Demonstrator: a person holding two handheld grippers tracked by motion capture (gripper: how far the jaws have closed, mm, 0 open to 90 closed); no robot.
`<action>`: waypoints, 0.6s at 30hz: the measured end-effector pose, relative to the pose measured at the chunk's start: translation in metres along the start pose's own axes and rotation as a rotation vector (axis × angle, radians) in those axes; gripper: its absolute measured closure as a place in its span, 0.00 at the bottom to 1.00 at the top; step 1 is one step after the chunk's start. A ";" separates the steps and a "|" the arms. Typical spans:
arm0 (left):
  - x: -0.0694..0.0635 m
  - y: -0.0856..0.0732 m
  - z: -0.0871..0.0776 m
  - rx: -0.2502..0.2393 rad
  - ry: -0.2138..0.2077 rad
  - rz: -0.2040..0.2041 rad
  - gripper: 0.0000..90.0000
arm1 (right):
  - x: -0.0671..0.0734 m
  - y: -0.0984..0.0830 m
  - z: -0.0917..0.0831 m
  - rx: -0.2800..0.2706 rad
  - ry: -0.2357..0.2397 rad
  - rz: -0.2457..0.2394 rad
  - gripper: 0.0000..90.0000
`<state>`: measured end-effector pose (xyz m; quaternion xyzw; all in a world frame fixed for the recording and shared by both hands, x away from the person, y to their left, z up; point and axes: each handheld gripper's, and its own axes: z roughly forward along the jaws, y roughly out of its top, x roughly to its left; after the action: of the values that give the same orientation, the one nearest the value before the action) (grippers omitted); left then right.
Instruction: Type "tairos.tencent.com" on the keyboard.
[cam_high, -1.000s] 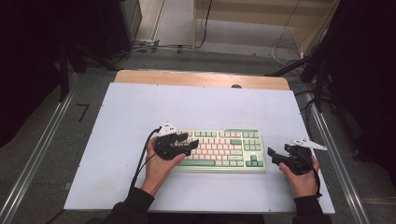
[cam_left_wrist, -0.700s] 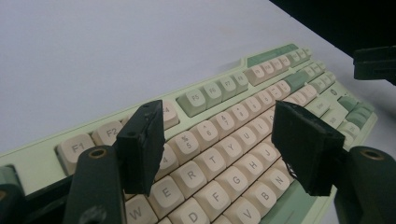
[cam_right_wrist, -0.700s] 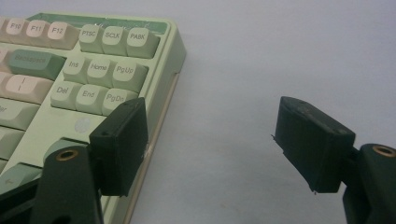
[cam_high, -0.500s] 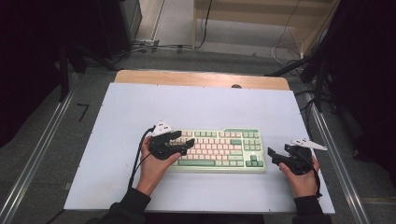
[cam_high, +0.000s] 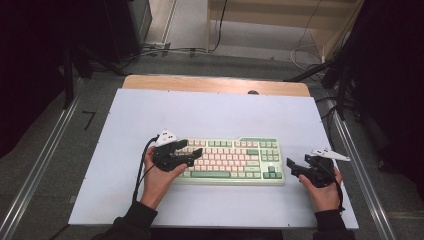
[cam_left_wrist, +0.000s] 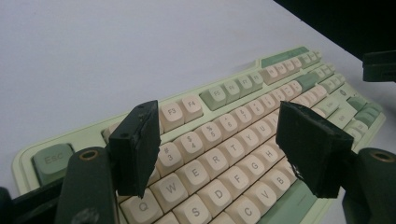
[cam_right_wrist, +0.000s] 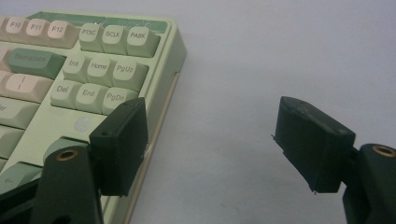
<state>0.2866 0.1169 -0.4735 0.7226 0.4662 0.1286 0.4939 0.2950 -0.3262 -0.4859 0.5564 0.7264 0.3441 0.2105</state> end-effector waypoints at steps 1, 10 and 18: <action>0.000 0.000 -0.001 0.002 0.001 0.000 0.35 | 0.000 0.000 0.000 0.000 0.000 0.000 0.27; 0.004 -0.003 -0.007 0.006 0.013 0.011 0.35 | 0.000 0.000 0.000 -0.001 0.002 0.000 0.27; 0.006 -0.006 -0.013 0.012 0.015 0.013 0.36 | 0.000 0.000 -0.001 -0.001 0.003 0.000 0.27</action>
<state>0.2781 0.1298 -0.4740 0.7276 0.4660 0.1343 0.4852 0.2945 -0.3263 -0.4856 0.5558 0.7265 0.3454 0.2098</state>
